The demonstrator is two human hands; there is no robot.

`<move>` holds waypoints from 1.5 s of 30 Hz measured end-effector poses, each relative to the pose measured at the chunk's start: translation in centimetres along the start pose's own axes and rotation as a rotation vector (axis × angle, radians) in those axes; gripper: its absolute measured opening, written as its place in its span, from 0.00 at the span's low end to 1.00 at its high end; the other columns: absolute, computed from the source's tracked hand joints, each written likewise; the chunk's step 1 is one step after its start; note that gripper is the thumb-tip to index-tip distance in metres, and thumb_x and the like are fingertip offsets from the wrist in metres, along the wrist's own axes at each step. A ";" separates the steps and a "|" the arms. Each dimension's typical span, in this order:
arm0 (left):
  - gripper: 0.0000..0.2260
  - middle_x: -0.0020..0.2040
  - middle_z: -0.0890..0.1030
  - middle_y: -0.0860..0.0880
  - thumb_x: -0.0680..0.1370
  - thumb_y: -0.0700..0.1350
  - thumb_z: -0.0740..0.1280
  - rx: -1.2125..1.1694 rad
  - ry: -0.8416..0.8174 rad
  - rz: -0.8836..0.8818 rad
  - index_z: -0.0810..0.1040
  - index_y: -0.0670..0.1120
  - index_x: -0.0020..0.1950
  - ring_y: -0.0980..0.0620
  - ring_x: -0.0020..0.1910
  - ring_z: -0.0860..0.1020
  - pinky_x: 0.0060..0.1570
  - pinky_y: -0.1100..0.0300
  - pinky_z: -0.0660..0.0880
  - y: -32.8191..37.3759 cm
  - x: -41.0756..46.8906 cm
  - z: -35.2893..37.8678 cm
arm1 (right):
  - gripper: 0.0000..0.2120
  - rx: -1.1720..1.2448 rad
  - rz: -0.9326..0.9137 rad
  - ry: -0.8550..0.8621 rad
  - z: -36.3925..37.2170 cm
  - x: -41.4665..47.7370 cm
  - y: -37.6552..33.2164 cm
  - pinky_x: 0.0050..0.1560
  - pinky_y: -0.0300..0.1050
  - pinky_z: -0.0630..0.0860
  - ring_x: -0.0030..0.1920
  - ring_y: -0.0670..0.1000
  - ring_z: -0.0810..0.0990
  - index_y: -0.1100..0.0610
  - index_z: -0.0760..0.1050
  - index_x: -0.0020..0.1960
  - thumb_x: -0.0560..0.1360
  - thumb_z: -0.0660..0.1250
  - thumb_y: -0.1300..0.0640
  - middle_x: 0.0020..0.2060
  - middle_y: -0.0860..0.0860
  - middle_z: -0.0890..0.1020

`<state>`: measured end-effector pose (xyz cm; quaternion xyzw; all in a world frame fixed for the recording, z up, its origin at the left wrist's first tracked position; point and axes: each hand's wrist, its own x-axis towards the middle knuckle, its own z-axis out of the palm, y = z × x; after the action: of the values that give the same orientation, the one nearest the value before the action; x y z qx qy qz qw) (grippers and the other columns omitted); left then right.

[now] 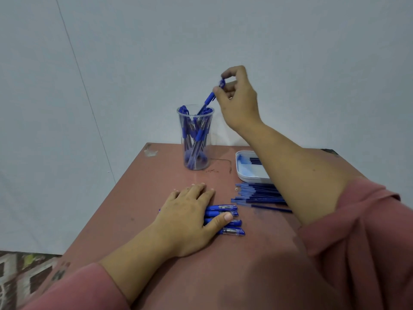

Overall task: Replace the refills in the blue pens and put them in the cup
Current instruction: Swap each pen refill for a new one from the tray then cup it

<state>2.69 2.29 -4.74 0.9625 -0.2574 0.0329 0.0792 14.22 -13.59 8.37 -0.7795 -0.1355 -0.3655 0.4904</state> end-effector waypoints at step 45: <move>0.44 0.75 0.61 0.56 0.68 0.74 0.33 0.001 0.062 0.032 0.57 0.54 0.78 0.56 0.73 0.60 0.72 0.58 0.56 0.4 0.0 -0.5 | 0.10 -0.626 -0.225 -0.764 -7.0 -14.1 3.5 0.54 0.48 0.68 0.49 0.49 0.68 0.53 0.81 0.51 0.77 0.66 0.49 0.49 0.46 0.74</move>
<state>2.45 2.01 -4.20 0.9568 -0.2702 0.0641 0.0864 3.34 -19.24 -2.14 -0.9477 -0.2724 -0.1279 0.1061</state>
